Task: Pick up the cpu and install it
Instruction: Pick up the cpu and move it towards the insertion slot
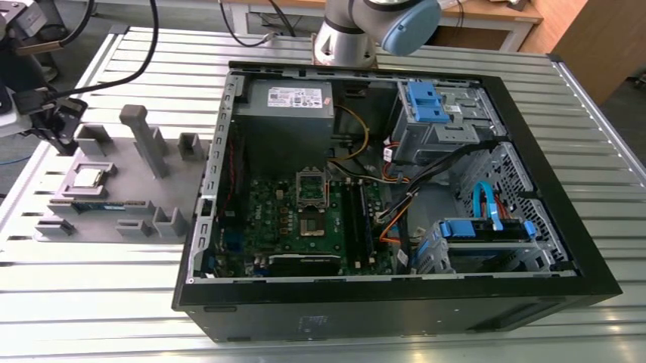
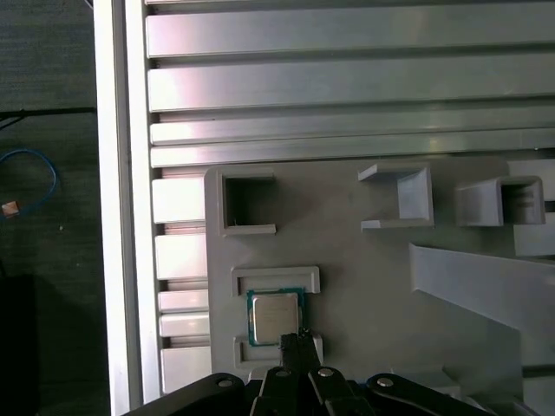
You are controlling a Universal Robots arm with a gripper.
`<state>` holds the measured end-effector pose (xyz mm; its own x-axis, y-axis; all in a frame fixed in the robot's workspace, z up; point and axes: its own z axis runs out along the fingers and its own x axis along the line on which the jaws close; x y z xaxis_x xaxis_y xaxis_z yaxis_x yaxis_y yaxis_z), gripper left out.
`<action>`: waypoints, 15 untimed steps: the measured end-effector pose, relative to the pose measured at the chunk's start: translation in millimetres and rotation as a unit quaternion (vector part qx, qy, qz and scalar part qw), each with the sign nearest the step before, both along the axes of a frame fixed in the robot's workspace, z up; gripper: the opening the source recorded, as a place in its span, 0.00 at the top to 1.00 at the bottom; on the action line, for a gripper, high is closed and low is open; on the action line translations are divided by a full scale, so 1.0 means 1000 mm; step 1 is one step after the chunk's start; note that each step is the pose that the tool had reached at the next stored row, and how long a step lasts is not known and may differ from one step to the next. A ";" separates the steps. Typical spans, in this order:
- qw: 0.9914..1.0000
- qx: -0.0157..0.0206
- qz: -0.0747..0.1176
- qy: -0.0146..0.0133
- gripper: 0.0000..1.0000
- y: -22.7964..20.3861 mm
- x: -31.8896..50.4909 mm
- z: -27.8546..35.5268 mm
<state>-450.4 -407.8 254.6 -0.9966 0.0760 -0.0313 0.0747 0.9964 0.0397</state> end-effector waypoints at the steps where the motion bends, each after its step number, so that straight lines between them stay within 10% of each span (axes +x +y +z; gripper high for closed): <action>1: 1.000 0.000 0.000 0.000 0.89 0.0000 0.0000 -0.0003; 15: 1.000 0.000 0.000 0.000 0.89 0.0000 -0.0001 -0.0034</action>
